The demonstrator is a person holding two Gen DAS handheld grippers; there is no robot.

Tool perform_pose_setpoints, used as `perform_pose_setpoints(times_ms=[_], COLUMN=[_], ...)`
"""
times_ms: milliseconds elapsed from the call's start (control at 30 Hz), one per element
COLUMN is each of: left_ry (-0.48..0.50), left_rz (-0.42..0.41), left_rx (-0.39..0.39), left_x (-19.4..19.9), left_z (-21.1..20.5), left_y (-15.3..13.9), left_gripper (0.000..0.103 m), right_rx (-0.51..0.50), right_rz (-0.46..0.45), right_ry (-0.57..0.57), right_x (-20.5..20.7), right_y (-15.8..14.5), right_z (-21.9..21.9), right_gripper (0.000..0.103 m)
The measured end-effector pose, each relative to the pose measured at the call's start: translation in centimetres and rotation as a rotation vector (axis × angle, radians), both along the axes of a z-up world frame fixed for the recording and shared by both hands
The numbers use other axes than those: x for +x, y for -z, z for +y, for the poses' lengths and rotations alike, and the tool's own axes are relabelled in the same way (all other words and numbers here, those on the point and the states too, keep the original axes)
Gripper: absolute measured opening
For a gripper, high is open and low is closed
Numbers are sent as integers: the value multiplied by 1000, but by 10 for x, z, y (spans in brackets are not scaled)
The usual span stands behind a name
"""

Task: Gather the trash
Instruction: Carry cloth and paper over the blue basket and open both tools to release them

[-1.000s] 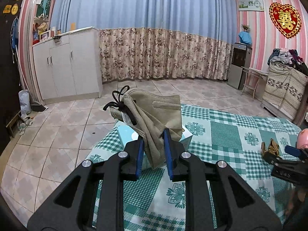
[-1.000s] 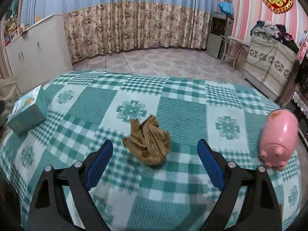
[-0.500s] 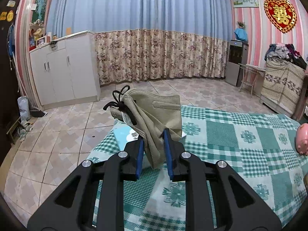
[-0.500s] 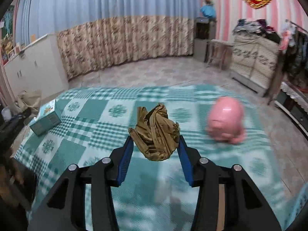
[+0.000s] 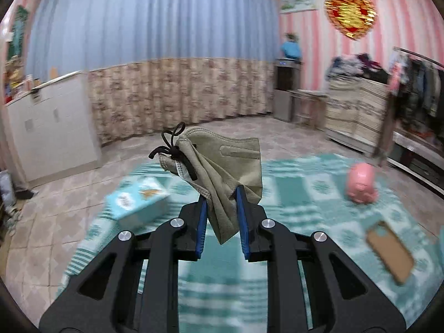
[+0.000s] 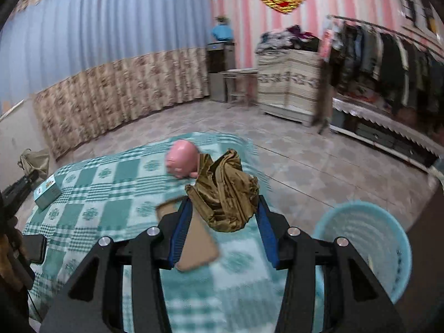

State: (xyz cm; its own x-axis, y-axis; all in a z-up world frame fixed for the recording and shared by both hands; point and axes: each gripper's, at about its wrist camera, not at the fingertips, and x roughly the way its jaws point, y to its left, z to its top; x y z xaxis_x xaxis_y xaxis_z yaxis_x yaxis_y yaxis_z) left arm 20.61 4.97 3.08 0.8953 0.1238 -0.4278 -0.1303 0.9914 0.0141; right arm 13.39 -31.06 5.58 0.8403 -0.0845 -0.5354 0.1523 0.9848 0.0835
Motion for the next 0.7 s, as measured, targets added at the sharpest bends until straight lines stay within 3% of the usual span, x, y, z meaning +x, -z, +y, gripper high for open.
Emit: perform_pose_setpoints(times_ms=[167,300,433,700], left_ry=[161,264,354,525], left_rz=[17,37,33,34], left_rx=[10,-23,-4,-16], left_x=[-20,-32,-43,-56], left_z=[-71,-115,-166,-262], left_y=[-3,-7,-10,-10], left_gripper=[19,19,19,19], right_rx=[76,89,93,115], right_rz=[-51,-70,-67,-41], right_ry=[107,184,244,273], right_x=[-38,-52,-61,-73], right_y=[-3,2,10,23], right_z=[-56,-89,-118,-169], right_gripper=[47,47,47,47])
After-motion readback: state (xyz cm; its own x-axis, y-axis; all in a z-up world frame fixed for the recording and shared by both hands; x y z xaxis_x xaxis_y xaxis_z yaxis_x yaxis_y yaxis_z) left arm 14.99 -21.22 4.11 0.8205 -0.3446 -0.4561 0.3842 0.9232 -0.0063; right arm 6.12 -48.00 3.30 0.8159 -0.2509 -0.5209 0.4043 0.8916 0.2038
